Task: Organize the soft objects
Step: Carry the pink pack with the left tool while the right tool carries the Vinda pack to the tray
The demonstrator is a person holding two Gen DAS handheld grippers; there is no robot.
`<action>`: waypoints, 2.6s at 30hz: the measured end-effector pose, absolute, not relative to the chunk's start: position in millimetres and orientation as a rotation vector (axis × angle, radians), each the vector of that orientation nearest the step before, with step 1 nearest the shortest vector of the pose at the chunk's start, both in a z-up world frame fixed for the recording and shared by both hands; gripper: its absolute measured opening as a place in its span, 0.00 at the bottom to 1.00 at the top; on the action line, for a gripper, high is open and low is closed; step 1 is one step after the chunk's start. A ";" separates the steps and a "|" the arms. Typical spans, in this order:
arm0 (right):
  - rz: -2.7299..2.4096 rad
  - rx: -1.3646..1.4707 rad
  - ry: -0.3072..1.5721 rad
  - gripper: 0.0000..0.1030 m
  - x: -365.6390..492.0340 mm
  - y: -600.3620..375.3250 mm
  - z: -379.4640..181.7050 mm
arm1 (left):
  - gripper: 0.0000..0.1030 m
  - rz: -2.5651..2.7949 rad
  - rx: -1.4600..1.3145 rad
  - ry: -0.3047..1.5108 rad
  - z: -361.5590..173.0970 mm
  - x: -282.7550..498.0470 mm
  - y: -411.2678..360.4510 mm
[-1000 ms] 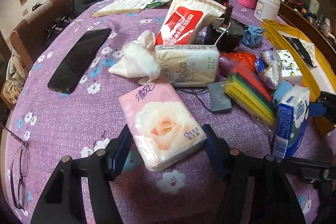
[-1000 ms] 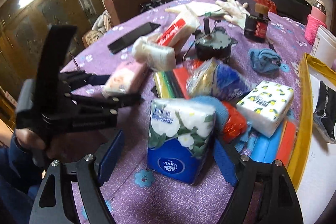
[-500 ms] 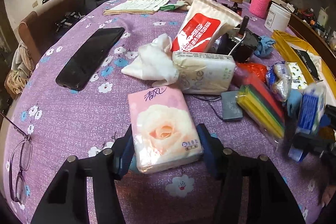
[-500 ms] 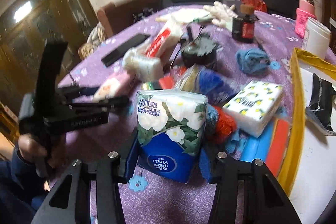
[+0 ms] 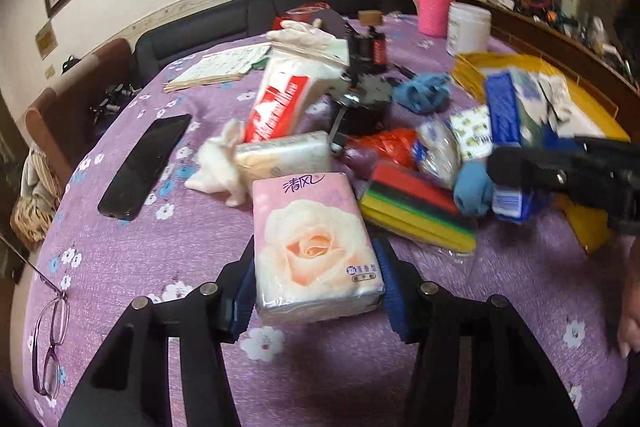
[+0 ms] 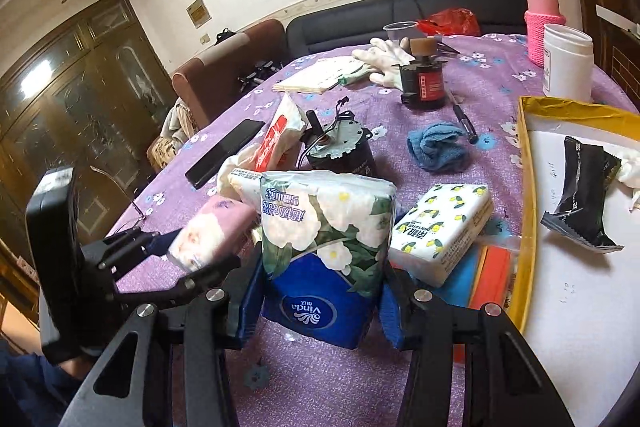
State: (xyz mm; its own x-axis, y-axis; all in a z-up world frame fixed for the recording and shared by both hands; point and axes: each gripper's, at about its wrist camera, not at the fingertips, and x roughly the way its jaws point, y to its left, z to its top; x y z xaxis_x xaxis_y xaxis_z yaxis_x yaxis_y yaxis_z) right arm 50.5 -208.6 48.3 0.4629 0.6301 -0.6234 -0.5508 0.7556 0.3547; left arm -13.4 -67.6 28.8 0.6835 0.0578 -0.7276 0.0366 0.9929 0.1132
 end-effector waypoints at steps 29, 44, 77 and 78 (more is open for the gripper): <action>0.738 0.096 0.828 0.52 52.2 -205.3 43.8 | 0.50 0.039 0.128 0.875 19.0 -11.0 -66.8; 0.711 0.125 0.805 0.52 54.2 -216.2 49.0 | 0.50 0.007 0.090 0.796 35.8 -18.0 -65.9; 0.020 0.596 0.707 0.51 83.2 -404.5 50.8 | 0.50 -0.418 0.106 0.831 71.4 50.4 -242.5; 0.000 0.609 0.708 0.51 83.5 -410.0 49.5 | 0.50 -0.431 0.110 0.838 67.8 56.4 -252.1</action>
